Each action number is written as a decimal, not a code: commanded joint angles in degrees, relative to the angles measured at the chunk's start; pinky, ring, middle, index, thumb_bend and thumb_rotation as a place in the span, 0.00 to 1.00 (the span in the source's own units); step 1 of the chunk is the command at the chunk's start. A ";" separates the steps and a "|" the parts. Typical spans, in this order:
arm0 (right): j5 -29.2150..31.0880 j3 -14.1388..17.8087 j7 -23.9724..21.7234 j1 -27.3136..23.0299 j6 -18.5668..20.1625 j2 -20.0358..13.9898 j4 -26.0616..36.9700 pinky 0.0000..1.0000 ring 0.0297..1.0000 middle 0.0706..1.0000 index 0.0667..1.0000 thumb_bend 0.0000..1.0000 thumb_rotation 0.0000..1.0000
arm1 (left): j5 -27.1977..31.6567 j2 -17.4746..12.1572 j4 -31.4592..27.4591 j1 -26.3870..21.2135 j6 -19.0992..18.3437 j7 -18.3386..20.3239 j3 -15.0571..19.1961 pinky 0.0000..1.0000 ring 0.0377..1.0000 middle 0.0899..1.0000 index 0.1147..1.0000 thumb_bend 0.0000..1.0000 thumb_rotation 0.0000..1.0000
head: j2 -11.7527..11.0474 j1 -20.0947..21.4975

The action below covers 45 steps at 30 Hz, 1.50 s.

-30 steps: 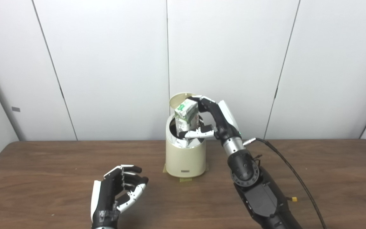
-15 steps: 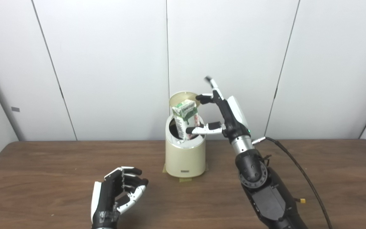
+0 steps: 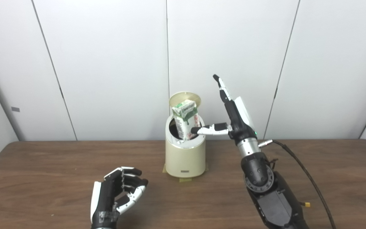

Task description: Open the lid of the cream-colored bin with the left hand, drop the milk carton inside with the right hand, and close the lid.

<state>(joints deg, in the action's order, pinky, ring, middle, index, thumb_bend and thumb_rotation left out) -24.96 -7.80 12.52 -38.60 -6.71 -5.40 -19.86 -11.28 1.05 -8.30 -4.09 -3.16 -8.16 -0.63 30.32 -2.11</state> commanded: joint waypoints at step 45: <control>-2.62 -1.51 -0.85 -7.08 6.54 0.73 -8.54 0.78 0.95 1.00 1.00 0.91 0.24 | -1.24 1.05 -0.96 -0.80 2.07 -0.43 -1.74 0.34 0.42 0.42 0.46 0.52 0.00 | -1.08 -1.61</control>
<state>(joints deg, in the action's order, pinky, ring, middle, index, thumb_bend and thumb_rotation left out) -27.17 -9.35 10.16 -41.70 0.31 -4.85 -29.06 -11.66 1.77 -8.19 -3.61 -2.32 -8.28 -2.13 29.18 -3.60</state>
